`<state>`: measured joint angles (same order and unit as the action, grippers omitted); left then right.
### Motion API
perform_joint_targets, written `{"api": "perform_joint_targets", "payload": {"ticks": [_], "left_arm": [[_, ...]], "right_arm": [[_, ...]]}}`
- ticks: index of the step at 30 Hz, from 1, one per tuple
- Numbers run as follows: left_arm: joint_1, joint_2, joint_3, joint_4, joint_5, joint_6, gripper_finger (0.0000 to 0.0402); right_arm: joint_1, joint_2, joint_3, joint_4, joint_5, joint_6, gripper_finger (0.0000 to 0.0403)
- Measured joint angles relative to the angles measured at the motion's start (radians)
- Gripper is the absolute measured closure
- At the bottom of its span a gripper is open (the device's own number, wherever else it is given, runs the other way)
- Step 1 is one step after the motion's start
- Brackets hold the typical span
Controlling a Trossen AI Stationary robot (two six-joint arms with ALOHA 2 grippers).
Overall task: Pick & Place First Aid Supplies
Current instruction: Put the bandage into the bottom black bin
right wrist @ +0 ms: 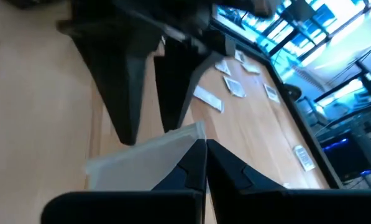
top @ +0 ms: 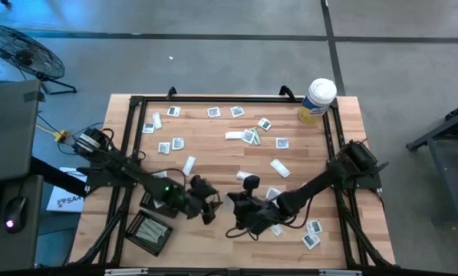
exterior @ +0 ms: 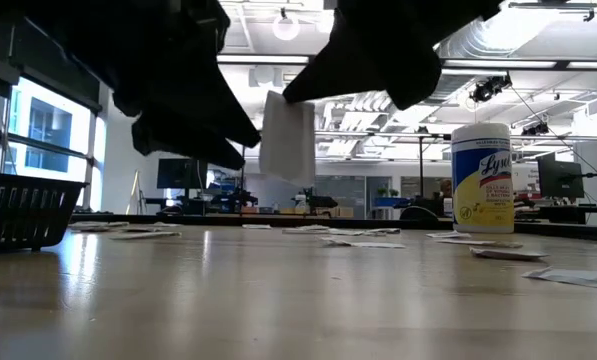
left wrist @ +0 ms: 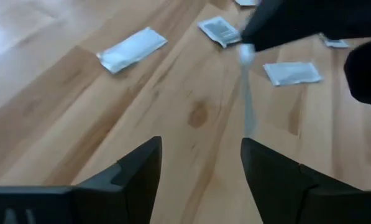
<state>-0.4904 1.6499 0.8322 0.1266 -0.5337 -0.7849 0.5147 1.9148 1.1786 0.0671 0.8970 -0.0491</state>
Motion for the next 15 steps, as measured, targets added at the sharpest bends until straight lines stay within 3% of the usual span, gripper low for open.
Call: {"api": "perform_joint_targets", "payload": {"ticks": [9, 15], "left_arm": [[0.054, 0.004, -0.014, 0.125, 0.109, 0.021, 0.0186], [0.053, 0.004, -0.014, 0.162, 0.116, 0.055, 0.0186]], "right_arm": [[0.005, 0.000, 0.000, 0.006, 0.011, -0.012, 0.0402], [0.005, 0.000, 0.000, 0.006, 0.013, -0.019, 0.0402]]}}
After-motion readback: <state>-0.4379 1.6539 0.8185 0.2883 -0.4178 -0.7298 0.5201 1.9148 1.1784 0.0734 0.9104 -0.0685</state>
